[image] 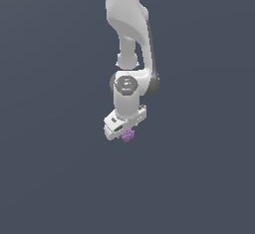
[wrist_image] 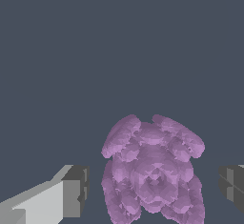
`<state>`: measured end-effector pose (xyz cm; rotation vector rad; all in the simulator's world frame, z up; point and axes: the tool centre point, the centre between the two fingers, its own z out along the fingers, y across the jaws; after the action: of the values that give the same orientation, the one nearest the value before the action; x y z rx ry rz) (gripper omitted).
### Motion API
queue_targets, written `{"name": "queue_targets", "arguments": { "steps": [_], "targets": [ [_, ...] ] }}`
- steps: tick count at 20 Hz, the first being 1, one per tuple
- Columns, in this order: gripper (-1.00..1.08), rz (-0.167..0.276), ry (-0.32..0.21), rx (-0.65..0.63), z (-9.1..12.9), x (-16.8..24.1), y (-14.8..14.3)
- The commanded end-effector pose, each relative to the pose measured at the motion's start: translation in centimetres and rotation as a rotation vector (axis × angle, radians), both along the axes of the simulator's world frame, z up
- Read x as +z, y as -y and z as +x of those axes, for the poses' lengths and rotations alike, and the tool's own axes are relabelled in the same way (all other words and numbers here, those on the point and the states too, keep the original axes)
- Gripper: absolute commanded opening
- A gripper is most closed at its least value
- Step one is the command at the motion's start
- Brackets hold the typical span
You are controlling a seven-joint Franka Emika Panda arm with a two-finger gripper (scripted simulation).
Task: Pick up the object and move it to a goal position.
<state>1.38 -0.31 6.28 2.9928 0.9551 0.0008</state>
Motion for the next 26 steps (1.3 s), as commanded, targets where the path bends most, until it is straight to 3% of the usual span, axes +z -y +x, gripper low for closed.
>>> {"name": "queue_targets", "arguments": {
  "steps": [1, 7, 8, 26],
  "targets": [
    [1.0, 0.0, -0.001, 0.001, -0.1, -1.3, 0.0],
    [1.0, 0.0, -0.001, 0.002, 0.1, -2.3, 0.0],
    [-1.0, 0.0, -0.001, 0.002, 0.1, -2.3, 0.0],
    [-1.0, 0.0, 0.001, 0.002, 0.9, -0.6, -0.9]
  ]
}}
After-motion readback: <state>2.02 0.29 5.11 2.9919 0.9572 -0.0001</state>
